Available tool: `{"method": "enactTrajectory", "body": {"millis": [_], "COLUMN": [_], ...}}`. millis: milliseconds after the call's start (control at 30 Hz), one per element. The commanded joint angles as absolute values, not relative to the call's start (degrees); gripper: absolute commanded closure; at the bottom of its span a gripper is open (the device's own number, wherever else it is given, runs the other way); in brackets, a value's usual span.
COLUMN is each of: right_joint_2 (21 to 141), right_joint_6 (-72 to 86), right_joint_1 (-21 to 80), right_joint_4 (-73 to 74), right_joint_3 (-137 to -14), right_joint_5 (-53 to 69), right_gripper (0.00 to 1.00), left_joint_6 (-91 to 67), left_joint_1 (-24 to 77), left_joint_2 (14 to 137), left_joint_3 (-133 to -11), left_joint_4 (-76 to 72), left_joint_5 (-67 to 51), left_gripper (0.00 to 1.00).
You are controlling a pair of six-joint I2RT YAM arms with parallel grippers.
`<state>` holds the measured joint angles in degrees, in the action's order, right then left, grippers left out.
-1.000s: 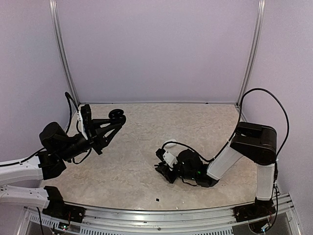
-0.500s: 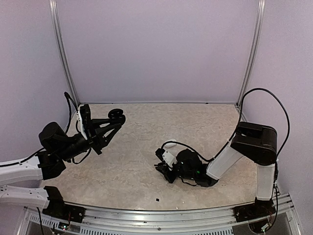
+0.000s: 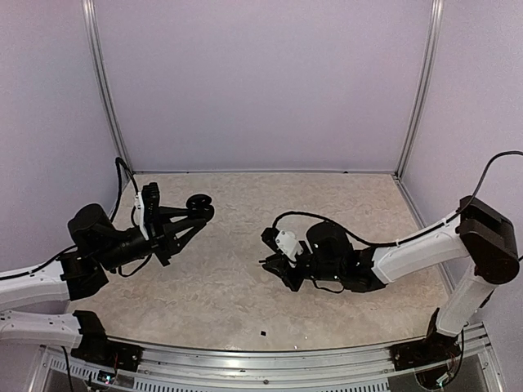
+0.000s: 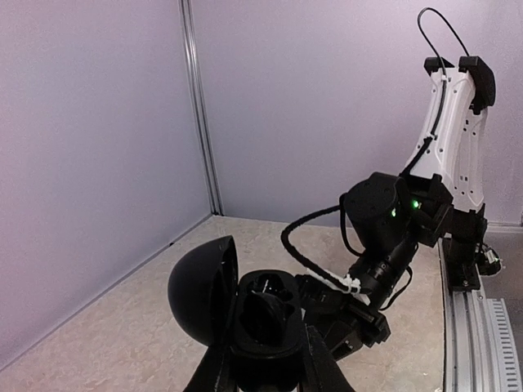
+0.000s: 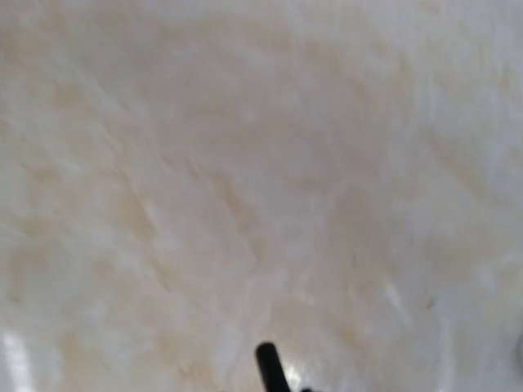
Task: Insert the wireless bluetooth earbuds into the charging case
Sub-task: Pick up the left earbud from the center of the board, then insert the left earbud into the left side groove of the charging case.
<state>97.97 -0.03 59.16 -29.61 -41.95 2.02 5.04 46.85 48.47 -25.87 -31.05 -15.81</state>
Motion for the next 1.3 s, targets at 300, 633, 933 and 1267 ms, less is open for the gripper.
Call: {"method": "enactTrajectory", "body": {"millis": [300, 633, 933, 1267], "right_joint_2": [75.4, 74.1, 73.7, 76.0], "right_joint_6": [-11.3, -19.0, -21.9, -26.2], "right_joint_1": [64.5, 76.6, 80.6, 82.6], "right_joint_4": [-2.7, 14.2, 20.7, 24.2], "right_joint_3": [-50.8, -61.8, -67.5, -71.1], "right_joint_5": [5.2, -5.5, -7.8, -10.4], "right_gripper": [0.88, 0.89, 0.90, 0.91], "left_joint_6": [9.8, 13.0, 15.6, 16.9], "left_joint_1": [47.4, 48.4, 50.2, 51.8], "left_joint_2": [50.0, 52.3, 53.6, 56.6], "left_joint_3": [-29.6, -31.5, -32.4, -34.0], "left_joint_4": [-23.5, -19.2, -15.4, -13.2], "left_joint_5": [-32.3, -36.5, -38.2, -39.4], "left_gripper": [1.00, 1.00, 1.00, 1.00]}}
